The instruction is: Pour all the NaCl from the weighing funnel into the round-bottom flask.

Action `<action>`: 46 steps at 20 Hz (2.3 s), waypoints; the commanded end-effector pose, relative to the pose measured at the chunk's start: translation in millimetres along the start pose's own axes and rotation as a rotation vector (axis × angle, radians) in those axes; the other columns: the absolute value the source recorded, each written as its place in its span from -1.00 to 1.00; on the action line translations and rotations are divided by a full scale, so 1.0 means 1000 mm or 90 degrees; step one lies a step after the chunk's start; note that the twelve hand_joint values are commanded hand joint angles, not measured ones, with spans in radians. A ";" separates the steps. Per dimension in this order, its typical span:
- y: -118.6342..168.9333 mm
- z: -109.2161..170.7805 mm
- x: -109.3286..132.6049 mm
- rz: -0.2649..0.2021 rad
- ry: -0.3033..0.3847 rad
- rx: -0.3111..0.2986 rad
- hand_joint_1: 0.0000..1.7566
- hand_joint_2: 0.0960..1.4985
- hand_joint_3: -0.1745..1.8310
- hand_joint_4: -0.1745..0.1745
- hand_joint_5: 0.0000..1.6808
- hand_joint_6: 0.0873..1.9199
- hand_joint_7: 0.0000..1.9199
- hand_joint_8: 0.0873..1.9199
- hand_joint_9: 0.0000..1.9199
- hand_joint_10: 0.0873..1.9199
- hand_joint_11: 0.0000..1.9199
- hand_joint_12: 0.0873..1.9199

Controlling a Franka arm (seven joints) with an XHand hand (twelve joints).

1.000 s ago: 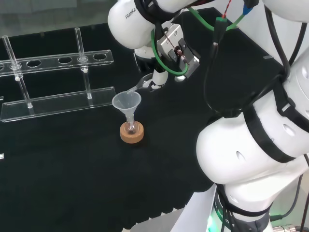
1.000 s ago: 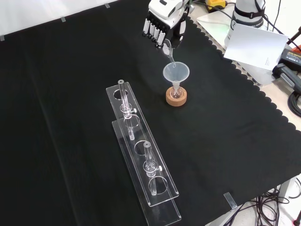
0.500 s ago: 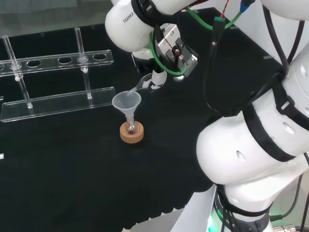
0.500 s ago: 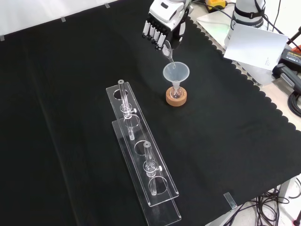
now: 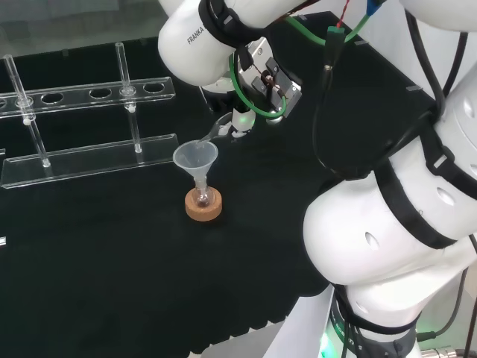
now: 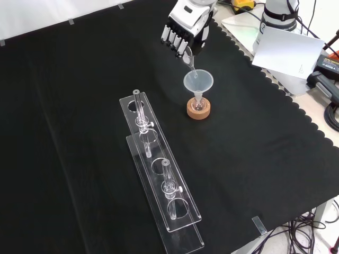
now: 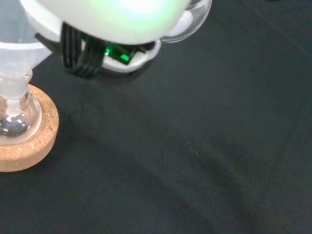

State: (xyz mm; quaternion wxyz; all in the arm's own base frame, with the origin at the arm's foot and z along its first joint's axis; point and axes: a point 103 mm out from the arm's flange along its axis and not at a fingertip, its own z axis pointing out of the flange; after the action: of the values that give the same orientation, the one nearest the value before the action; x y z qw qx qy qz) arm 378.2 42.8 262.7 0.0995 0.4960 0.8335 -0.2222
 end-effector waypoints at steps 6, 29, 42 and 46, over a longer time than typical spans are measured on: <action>0.004 -0.002 0.000 -0.006 -0.052 0.034 0.35 -0.37 -0.08 0.50 0.78 -0.79 0.68 -0.83 0.53 -0.77 0.24 -0.20; 0.005 -0.010 -0.003 -0.035 -0.101 0.023 0.35 -0.41 -0.04 0.58 0.79 -0.78 0.69 -0.84 0.53 -0.77 0.26 -0.20; 0.011 -0.019 0.006 -0.040 -0.167 0.037 0.35 -0.41 -0.03 0.61 0.79 -0.78 0.70 -0.85 0.54 -0.76 0.27 -0.20; 0.012 -0.022 0.007 -0.043 -0.192 0.043 0.35 -0.41 -0.03 0.62 0.79 -0.78 0.70 -0.85 0.54 -0.76 0.27 -0.20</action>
State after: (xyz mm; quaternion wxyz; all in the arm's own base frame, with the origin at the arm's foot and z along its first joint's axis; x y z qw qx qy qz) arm 386.0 61.3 274.3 0.1923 0.4353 0.8198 -0.3185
